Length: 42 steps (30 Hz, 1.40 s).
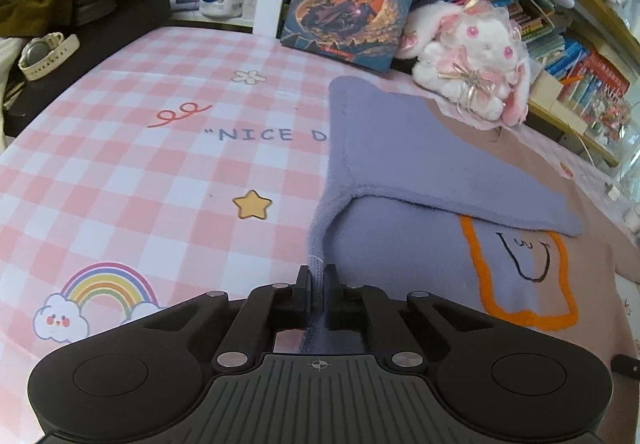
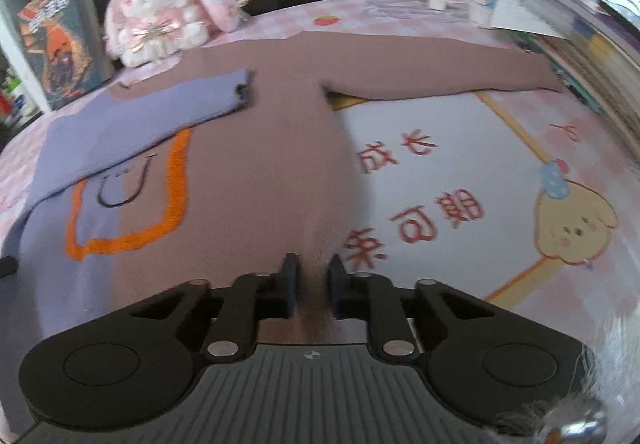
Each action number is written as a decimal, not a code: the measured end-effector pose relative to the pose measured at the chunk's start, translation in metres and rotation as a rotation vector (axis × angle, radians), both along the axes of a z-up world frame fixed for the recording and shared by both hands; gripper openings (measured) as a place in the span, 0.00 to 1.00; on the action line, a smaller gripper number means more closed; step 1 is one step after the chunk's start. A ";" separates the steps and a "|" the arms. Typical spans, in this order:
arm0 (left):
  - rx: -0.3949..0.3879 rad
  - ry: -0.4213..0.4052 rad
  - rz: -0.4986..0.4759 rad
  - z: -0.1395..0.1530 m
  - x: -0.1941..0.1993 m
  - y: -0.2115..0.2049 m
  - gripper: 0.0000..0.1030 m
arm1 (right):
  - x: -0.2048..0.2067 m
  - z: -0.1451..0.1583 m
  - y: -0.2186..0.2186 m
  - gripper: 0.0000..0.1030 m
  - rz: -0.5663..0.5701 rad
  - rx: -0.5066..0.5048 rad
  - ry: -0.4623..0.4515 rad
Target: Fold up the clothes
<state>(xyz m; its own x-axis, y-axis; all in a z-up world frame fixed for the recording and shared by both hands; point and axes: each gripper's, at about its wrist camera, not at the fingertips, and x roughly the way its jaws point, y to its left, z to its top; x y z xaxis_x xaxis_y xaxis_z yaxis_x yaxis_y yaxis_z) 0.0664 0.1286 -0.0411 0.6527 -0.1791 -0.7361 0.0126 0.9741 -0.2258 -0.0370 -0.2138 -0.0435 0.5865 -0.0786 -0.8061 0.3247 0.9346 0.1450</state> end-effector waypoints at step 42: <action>0.078 -0.116 -0.153 0.028 -0.068 0.008 0.76 | -0.044 0.031 0.065 0.99 0.032 -0.137 -0.189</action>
